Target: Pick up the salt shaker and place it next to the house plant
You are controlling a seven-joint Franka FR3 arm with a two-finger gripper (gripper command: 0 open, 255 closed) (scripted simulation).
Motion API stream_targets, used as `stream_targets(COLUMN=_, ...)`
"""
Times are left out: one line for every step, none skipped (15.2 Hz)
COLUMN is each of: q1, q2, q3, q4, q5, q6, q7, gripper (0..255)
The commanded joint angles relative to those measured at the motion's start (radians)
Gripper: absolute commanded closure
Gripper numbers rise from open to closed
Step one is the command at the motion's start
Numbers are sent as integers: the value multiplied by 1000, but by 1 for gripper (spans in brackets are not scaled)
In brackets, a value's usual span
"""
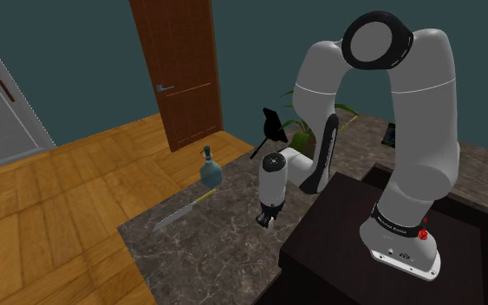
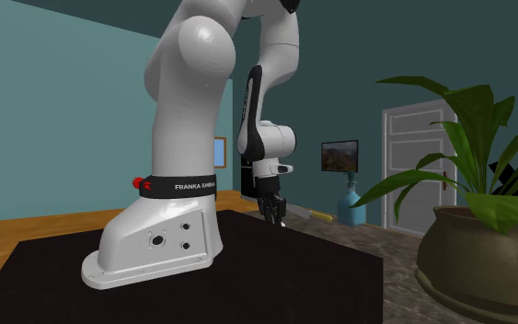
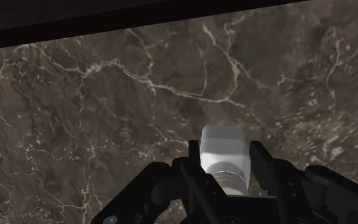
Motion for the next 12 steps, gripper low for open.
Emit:
stream_targets(q1=0, q2=1, q3=-1, q4=0, q5=0, q6=-1, q7=0, gripper=255)
stream_targets(q1=0, q2=1, q3=-1, q4=0, q5=-1, q6=-1, q7=1, gripper=255)
stream_targets(q1=0, q2=1, q3=-1, q4=0, q5=0, q6=-1, q7=0, gripper=255)
stream_targets(q1=-12, q2=-18, q3=14, q4=-11, q5=29, q6=-5, q7=-26, gripper=255)
stream_targets(q1=-24, q2=-37, q3=30, q4=-23, q5=59, q6=-10, q7=-53, gripper=255)
stream_targets(q1=-37, q2=-56, q3=46, q4=-34, q5=89, q6=-14, q7=-79, gripper=255)
stream_targets(q1=-50, q2=-75, q3=63, q4=-44, q5=121, q6=-19, q7=-107, gripper=255)
stream_targets(q1=-63, q2=-95, q3=80, q4=-55, q5=153, q6=-23, q7=-135, gripper=255)
stream_targets(q1=-77, q2=-114, q3=99, q4=-65, q5=187, q6=-28, q7=-163, gripper=255)
stream_targets(q1=-91, q2=-134, q3=118, q4=-76, q5=221, q6=-33, q7=-192, gripper=255)
stream_targets(q1=-105, q2=-154, q3=138, q4=-86, q5=257, q6=-38, q7=-222, gripper=255)
stream_targets(q1=-119, q2=-174, q3=158, q4=-95, q5=295, q6=-43, q7=-253, gripper=255)
